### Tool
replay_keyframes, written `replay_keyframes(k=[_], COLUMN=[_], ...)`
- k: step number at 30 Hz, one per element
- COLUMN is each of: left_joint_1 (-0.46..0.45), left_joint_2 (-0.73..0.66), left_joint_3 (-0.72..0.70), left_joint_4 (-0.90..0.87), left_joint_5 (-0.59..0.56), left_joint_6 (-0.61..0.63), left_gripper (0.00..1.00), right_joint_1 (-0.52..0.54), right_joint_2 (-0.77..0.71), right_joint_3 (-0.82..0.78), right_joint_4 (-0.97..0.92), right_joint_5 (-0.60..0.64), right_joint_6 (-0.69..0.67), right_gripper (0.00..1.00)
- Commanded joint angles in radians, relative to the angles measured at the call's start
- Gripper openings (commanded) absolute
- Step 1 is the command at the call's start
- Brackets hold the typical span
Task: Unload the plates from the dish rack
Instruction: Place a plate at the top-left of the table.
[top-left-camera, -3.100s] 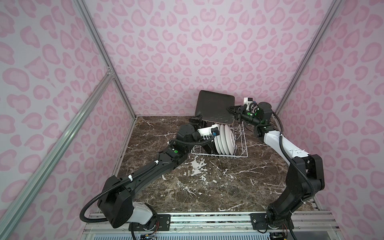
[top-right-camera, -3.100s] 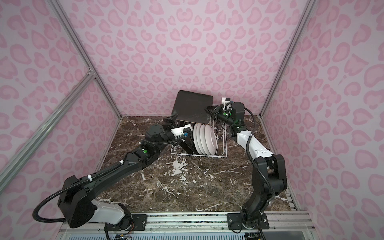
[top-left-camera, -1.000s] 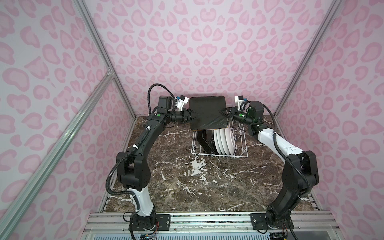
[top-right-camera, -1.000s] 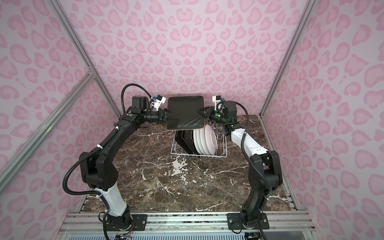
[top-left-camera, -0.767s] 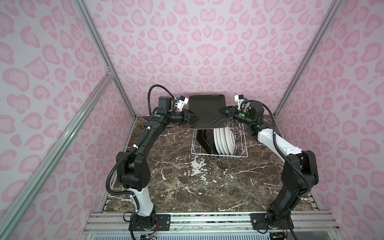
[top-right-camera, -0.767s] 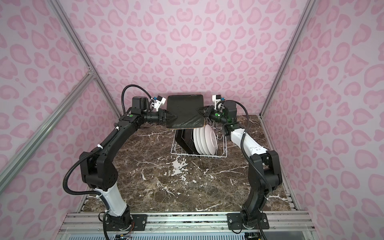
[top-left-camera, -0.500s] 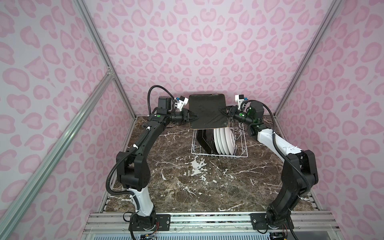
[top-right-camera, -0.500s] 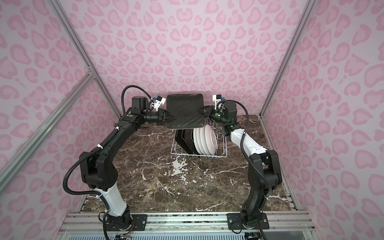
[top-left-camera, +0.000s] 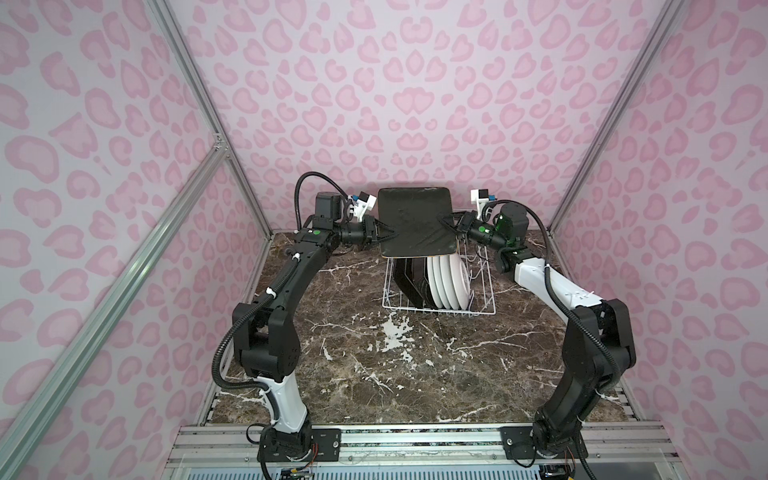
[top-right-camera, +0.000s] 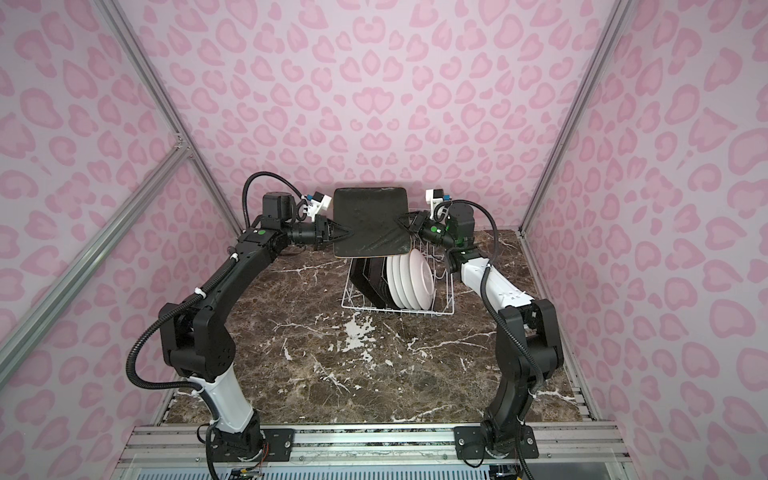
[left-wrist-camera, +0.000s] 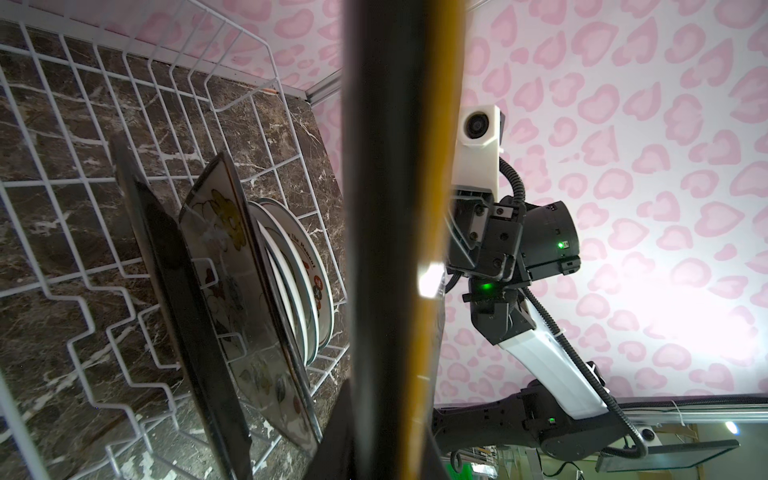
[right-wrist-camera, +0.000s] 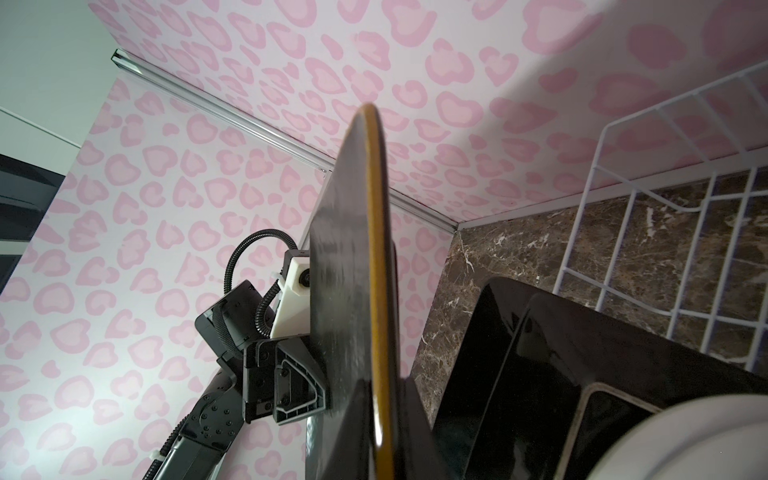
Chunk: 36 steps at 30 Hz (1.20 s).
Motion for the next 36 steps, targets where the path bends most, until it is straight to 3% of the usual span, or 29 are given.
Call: replay_keyframes(k=[1,8,12,19,26,31,36], left_joint_1=[-0.008,-0.007,-0.008,-0.006,-0.008,-0.006,-0.006], left_joint_2=[-0.002,0.004,0.006,0.012,-0.001,-0.007,-0.017], left_joint_3=[0.002,0.007,0.007,0.004,-0.002,-0.003,-0.013], left_joint_4=[0.111,0.146,0.157,0.172,0.184,0.180,0.190], left_joint_5=[0.005,0.013,0.014,0.014,0.004,-0.005,-0.019], left_joint_6=[0.025,0.003,-0.006,-0.022,-0.024,-0.022,-0.022], left_gripper=[0.20,0.35,0.34,0.03,0.03,0.03,0.03], right_joint_1=[0.016,0.020,0.022,0.022,0.016,0.007,0.002], right_joint_2=[0.007,0.007,0.011,0.017,0.010,0.005,-0.004], right_joint_3=[0.003,0.002,0.001,-0.001,-0.015,-0.017,-0.021], right_joint_4=[0.069,0.080,0.091,0.098,0.101,0.095,0.084], right_joint_5=[-0.041,-0.045,-0.048,-0.048,-0.025,-0.014,-0.015], right_joint_6=[-0.001,0.000,0.004,0.011,0.010,0.007,-0.002], right_gripper=[0.00,0.00,0.00,0.00,0.01,0.14,0.35])
